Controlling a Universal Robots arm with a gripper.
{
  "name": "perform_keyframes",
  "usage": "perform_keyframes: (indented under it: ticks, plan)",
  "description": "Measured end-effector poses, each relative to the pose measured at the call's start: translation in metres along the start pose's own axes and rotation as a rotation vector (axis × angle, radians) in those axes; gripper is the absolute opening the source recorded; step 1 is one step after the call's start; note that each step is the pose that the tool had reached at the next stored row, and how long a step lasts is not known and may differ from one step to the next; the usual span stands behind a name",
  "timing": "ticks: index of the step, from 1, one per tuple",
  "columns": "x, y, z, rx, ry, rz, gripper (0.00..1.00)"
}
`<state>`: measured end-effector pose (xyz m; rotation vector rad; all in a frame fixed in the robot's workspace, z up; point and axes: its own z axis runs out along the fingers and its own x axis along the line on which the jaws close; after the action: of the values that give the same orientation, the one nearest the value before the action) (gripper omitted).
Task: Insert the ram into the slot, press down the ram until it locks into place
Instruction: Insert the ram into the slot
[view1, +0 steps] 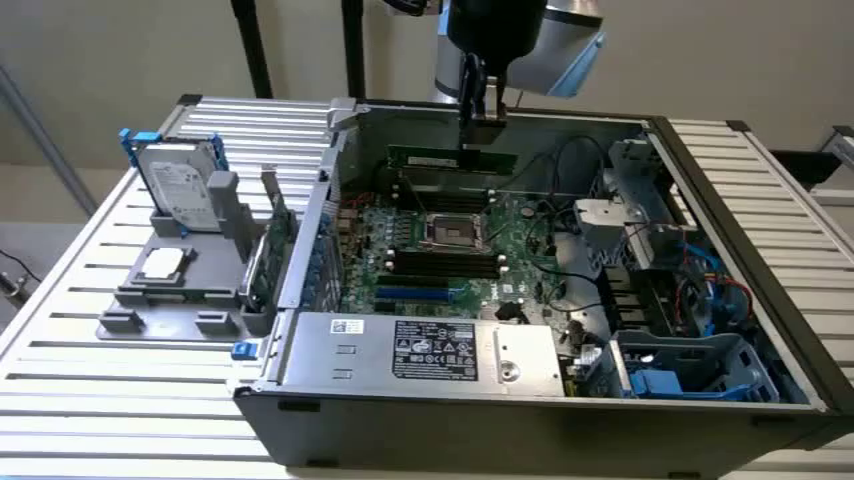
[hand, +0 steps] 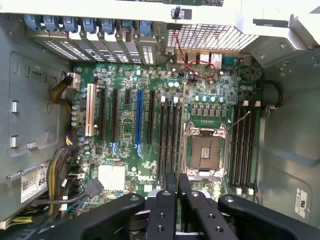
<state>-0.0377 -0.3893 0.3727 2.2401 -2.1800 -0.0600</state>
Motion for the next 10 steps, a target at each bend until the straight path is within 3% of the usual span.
perform_keyframes:
  ticks: [10]
  plan:
    - [0.0, 0.0, 0.0, 0.0, 0.0, 0.0, 0.13]
